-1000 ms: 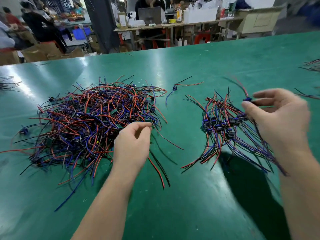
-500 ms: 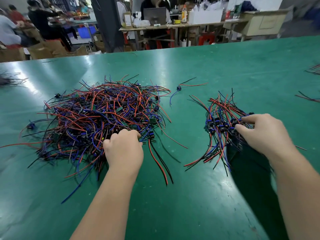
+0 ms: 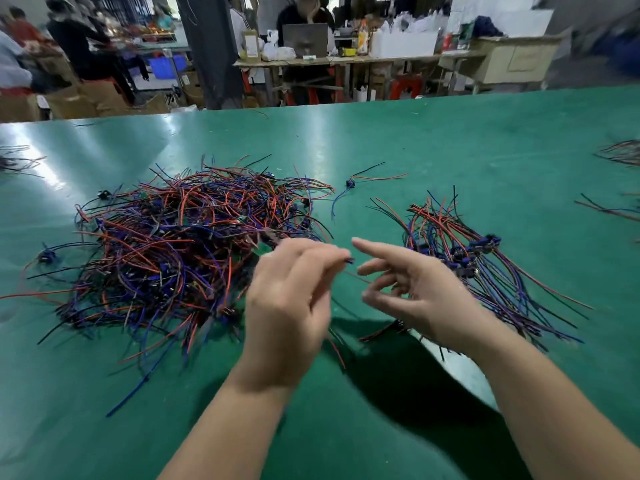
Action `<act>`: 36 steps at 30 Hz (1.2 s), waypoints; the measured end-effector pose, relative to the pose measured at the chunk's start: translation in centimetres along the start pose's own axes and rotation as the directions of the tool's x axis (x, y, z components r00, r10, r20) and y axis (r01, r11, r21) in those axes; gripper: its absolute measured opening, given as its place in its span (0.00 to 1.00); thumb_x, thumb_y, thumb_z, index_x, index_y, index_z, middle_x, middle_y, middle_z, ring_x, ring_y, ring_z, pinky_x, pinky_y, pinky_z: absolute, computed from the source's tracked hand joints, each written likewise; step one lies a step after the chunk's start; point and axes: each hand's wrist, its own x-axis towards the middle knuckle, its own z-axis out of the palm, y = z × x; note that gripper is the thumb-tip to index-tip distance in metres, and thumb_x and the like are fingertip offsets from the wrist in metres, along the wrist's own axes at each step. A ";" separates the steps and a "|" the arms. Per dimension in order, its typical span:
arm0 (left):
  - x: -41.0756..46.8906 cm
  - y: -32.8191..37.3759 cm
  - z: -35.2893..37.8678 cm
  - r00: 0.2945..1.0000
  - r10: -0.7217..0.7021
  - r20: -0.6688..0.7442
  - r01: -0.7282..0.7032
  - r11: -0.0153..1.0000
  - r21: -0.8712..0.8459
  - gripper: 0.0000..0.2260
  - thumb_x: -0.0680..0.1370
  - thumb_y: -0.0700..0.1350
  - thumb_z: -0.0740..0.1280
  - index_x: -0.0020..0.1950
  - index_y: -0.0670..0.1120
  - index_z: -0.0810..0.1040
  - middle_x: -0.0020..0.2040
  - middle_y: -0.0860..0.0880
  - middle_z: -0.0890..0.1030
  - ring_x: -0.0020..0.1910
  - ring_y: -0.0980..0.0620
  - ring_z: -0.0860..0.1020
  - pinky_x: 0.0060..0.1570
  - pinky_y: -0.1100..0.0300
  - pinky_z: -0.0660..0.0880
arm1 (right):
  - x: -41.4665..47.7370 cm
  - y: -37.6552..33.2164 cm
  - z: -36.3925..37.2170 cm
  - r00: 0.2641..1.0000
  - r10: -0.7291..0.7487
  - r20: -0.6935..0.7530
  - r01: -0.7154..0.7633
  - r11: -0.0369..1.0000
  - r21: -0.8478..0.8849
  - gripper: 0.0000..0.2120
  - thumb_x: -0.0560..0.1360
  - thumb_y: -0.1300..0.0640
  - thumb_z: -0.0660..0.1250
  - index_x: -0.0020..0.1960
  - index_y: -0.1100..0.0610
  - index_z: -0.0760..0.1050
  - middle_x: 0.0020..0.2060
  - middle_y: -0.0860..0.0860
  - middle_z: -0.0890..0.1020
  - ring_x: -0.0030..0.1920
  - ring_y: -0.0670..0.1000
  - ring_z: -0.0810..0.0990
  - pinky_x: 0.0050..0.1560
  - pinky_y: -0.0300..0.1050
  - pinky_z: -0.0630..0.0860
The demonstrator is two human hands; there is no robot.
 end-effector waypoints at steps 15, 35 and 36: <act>-0.8 0.0 1.5 0.913 -0.288 0.290 0.261 0.957 0.127 0.27 0.68 0.48 0.69 0.65 0.43 0.70 0.60 0.48 0.73 0.59 0.50 0.68 0.63 0.58 0.64 | 0.8 0.3 0.1 0.960 0.133 -0.247 0.034 0.818 0.574 0.05 0.68 0.63 0.67 0.43 0.58 0.79 0.37 0.53 0.85 0.40 0.51 0.85 0.35 0.35 0.77; 0.4 -1.6 0.5 0.805 -0.475 0.354 0.580 0.754 -0.307 0.15 0.72 0.45 0.61 0.57 0.49 0.80 0.52 0.54 0.83 0.56 0.59 0.78 0.57 0.66 0.71 | 0.7 -1.3 -2.2 0.924 0.321 -0.210 0.078 0.378 0.922 0.10 0.67 0.62 0.65 0.36 0.53 0.84 0.36 0.49 0.84 0.37 0.44 0.84 0.30 0.32 0.76; 0.5 -1.1 0.3 0.787 -0.469 0.400 0.612 0.670 -0.419 0.15 0.72 0.45 0.60 0.55 0.47 0.81 0.51 0.51 0.84 0.55 0.55 0.79 0.56 0.66 0.72 | 0.8 -1.3 -2.2 0.921 0.333 -0.205 0.076 0.362 0.929 0.10 0.67 0.62 0.65 0.36 0.53 0.84 0.35 0.50 0.84 0.37 0.44 0.84 0.29 0.31 0.75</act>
